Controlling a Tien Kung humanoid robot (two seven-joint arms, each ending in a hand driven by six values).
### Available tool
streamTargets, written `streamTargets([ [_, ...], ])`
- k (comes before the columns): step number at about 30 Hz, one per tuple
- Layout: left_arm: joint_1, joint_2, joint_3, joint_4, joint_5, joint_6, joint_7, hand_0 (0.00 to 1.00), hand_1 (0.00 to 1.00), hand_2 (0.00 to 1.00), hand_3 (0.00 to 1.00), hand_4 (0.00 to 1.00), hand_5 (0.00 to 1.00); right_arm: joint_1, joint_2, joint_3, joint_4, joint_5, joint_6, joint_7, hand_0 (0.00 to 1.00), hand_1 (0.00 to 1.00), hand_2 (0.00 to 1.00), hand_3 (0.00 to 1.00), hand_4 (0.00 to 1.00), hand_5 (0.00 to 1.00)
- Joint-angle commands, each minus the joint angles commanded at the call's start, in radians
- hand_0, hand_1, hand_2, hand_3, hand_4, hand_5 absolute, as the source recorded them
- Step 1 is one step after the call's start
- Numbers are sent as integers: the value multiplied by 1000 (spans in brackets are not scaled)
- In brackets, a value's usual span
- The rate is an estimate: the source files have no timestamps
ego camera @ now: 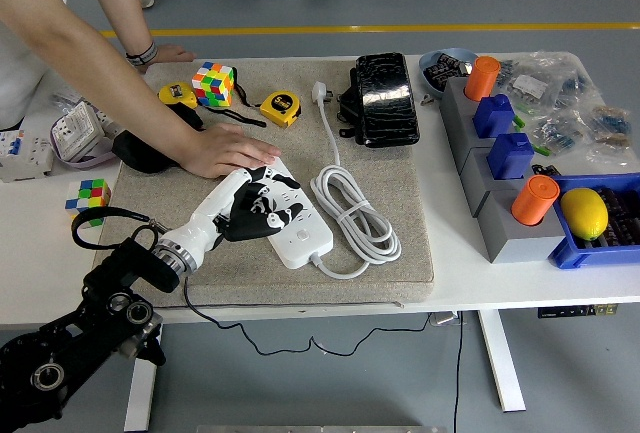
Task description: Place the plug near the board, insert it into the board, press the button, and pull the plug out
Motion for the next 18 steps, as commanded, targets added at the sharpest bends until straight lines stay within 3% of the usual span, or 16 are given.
streamTargets([
  [5, 1, -2, 5, 29, -43, 17, -24, 185, 134, 242, 532, 765, 247, 2, 1, 2, 0, 0, 0, 0, 489, 538, 525, 509, 812, 336],
  [6, 1, -2, 5, 32, -45, 17, -25, 208, 174, 253, 450, 763, 251, 2, 1, 2, 0, 0, -1, 0, 489, 538, 525, 509, 812, 337],
  [18, 3, -3, 3, 30, -44, 21, -28, 210, 179, 262, 456, 763, 254, -1, 0, 6, 0, -2, -1, 0, 489, 538, 525, 509, 812, 337],
])
